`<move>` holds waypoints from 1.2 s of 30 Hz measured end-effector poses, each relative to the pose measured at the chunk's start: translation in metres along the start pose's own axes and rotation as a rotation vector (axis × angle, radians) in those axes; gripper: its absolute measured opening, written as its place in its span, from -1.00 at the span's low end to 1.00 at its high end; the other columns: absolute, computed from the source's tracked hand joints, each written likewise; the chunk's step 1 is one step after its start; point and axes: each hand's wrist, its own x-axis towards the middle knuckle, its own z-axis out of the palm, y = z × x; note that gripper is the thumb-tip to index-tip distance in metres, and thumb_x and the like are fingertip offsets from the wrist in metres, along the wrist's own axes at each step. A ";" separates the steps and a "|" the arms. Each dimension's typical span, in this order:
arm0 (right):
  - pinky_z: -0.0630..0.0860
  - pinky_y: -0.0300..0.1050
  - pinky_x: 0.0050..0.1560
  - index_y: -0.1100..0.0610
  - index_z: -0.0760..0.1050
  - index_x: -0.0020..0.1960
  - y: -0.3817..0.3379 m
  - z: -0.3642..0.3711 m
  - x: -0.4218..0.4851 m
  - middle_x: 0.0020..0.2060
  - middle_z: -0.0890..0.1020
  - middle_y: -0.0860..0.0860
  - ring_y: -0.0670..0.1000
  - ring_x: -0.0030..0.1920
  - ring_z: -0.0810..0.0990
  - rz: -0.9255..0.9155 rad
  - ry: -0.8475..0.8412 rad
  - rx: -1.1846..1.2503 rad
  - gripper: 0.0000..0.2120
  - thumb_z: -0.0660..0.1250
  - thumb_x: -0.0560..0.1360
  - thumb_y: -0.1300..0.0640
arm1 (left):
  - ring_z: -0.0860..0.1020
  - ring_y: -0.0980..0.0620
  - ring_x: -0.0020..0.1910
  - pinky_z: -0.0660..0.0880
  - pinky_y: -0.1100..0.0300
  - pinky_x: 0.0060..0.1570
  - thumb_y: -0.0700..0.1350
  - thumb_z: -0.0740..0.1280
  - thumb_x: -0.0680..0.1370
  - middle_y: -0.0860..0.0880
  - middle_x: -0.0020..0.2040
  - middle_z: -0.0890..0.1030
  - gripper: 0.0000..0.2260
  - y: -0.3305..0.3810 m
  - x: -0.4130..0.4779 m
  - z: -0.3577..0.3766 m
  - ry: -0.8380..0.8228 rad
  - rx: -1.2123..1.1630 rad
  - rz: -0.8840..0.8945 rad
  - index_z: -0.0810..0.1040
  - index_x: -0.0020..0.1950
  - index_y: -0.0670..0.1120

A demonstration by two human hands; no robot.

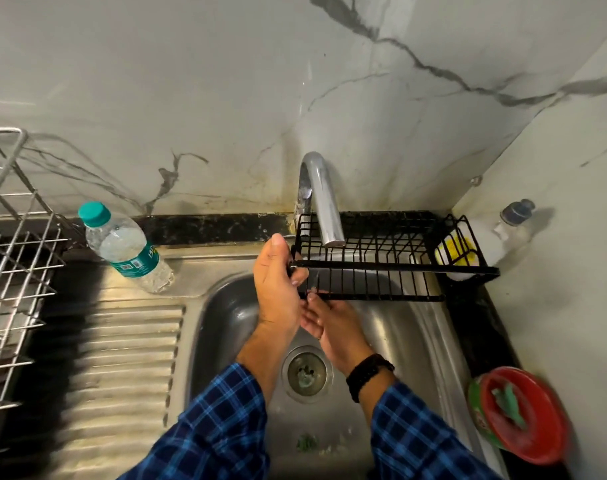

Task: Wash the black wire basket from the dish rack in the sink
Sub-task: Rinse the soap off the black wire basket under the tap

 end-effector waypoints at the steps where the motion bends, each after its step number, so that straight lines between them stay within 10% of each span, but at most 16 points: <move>1: 0.63 -0.09 0.03 0.24 0.60 0.06 0.001 0.001 0.000 -0.07 0.71 0.14 0.02 -0.05 0.70 -0.005 -0.010 0.006 -0.86 0.26 0.63 0.24 | 0.23 0.14 -0.42 0.16 0.28 -0.47 0.04 0.25 0.58 0.08 -0.37 0.33 -0.70 -0.001 0.000 0.000 -0.006 0.014 0.002 0.38 -0.34 0.04; 13: 0.60 -0.09 0.01 0.24 0.62 0.06 0.005 0.009 0.011 -0.05 0.68 0.15 0.05 -0.03 0.65 -0.045 0.010 -0.037 -0.86 0.30 0.60 0.23 | 0.33 0.16 -0.42 0.29 0.32 -0.46 0.06 0.25 0.58 0.02 -0.32 0.34 -0.74 0.000 0.004 -0.004 0.026 0.063 0.001 0.39 -0.28 0.01; 17: 0.57 0.08 0.23 0.24 0.57 0.11 0.008 0.006 0.006 0.06 0.66 0.23 0.12 0.07 0.64 0.012 -0.089 -0.054 -0.87 0.31 0.60 0.25 | 0.21 0.18 -0.52 0.06 0.23 -0.40 0.00 0.25 0.63 0.06 -0.36 0.31 -0.68 0.005 0.006 -0.015 0.042 -0.074 -0.004 0.42 -0.34 0.07; 26: 0.65 0.00 -0.02 0.16 0.53 0.12 -0.030 -0.066 -0.004 0.11 0.64 0.29 0.08 -0.06 0.71 -0.226 0.292 0.013 -0.89 0.28 0.62 0.22 | 0.19 0.18 -0.53 0.02 0.18 -0.39 -0.07 0.13 0.71 0.11 -0.39 0.25 -0.69 0.039 -0.005 -0.064 0.101 -0.012 0.045 0.31 -0.25 0.02; 32: 0.47 -0.23 0.02 0.08 0.51 0.26 -0.040 -0.063 -0.011 0.20 0.63 -0.02 -0.05 0.14 0.60 -0.424 0.317 -0.874 -0.73 0.36 0.57 0.13 | 0.20 0.21 -0.57 0.06 0.24 -0.42 -0.15 0.11 0.71 0.13 -0.40 0.28 -0.52 0.058 -0.015 -0.073 0.101 0.032 0.096 0.42 -0.41 0.09; 36: 0.46 -0.25 0.18 0.00 0.40 0.41 -0.041 -0.045 -0.023 0.21 0.57 -0.16 -0.11 0.26 0.54 -0.593 0.254 -0.719 -0.57 0.37 0.56 0.09 | 0.22 0.23 -0.57 0.21 0.38 -0.52 -0.19 0.11 0.71 0.15 -0.39 0.39 -0.50 0.073 -0.014 -0.073 0.064 0.020 0.129 0.49 -0.40 0.11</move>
